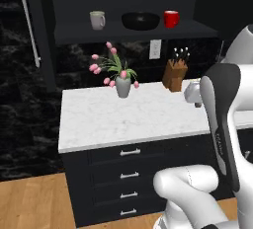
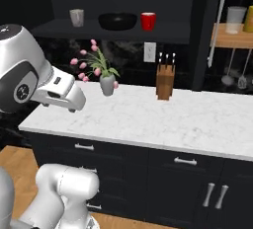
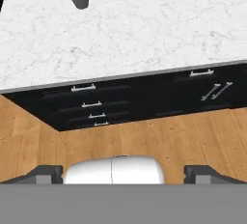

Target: Gather all objects into one cabinet and sort the glasses and bowls to opposite sides.

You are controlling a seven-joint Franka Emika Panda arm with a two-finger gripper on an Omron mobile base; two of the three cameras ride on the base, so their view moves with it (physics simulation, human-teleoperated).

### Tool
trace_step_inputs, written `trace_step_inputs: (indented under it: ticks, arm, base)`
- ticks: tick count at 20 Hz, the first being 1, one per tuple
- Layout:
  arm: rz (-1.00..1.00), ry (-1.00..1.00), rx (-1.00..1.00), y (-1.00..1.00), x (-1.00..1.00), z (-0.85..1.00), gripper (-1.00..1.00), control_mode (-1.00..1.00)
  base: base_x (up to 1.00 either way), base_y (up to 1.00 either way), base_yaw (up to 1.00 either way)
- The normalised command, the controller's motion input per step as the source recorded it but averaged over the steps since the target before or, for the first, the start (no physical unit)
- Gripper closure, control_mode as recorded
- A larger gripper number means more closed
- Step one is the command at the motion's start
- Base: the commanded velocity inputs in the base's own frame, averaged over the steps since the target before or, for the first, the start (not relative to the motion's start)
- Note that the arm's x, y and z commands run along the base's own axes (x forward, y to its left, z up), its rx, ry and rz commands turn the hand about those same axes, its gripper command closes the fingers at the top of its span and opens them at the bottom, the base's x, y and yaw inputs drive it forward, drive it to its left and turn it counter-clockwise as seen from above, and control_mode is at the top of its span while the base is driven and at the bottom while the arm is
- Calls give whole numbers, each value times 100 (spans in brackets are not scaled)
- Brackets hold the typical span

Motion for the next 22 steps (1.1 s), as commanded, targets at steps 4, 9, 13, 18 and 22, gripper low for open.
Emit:
trace_step_inputs:
  ticks: [4, 9, 13, 18, 22]
  arm:
    - [0, 0, 0, 0, 0, 0, -100, 100]
    - [0, 0, 0, 0, 0, 0, -100, 100]
    - [0, 0, 0, 0, 0, 0, -100, 100]
    - [0, 0, 0, 0, 0, 0, -100, 100]
    - [0, 0, 0, 0, 0, 0, -100, 100]
  base:
    - [-99, -21, 0]
    - [-64, -13, 0]
    - [-32, -41, 0]
    - [-11, -73, 0]
    - [0, -83, 0]
